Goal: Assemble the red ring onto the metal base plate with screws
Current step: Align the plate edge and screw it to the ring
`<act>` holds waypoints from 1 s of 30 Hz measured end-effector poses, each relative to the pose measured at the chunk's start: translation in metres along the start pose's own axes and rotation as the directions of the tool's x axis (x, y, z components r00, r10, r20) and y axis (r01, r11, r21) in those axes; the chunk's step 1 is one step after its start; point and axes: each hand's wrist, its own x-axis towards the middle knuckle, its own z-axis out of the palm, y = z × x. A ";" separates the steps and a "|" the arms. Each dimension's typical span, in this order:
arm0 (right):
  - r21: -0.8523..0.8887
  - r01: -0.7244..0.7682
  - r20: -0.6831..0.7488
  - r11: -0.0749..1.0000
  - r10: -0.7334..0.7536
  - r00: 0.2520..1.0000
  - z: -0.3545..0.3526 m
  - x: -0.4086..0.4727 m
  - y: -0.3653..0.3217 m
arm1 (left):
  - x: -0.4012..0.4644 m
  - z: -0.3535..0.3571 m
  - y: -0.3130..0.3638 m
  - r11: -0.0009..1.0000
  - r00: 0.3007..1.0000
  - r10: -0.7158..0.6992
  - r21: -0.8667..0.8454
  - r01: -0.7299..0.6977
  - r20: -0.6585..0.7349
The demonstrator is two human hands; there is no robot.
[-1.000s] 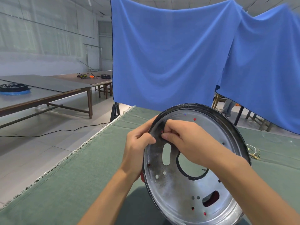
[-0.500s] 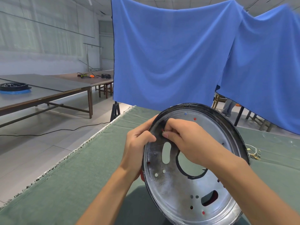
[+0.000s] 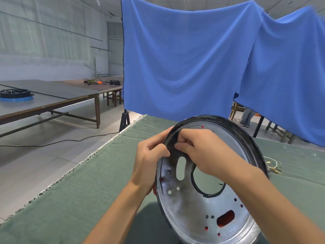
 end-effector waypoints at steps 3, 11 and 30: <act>0.002 0.051 -0.027 0.999 -0.050 0.998 0.001 -0.003 0.003 | 0.001 0.000 -0.001 1.000 1.000 -0.012 0.012 0.012 -0.008; -0.085 0.069 0.049 0.994 -0.065 0.997 -0.009 -0.003 0.005 | 0.000 0.001 -0.001 0.999 0.999 -0.033 0.014 0.033 -0.002; -0.202 0.054 0.020 0.978 -0.051 0.998 0.006 -0.011 0.004 | 0.000 -0.001 0.002 0.996 0.996 -0.089 0.012 0.089 -0.017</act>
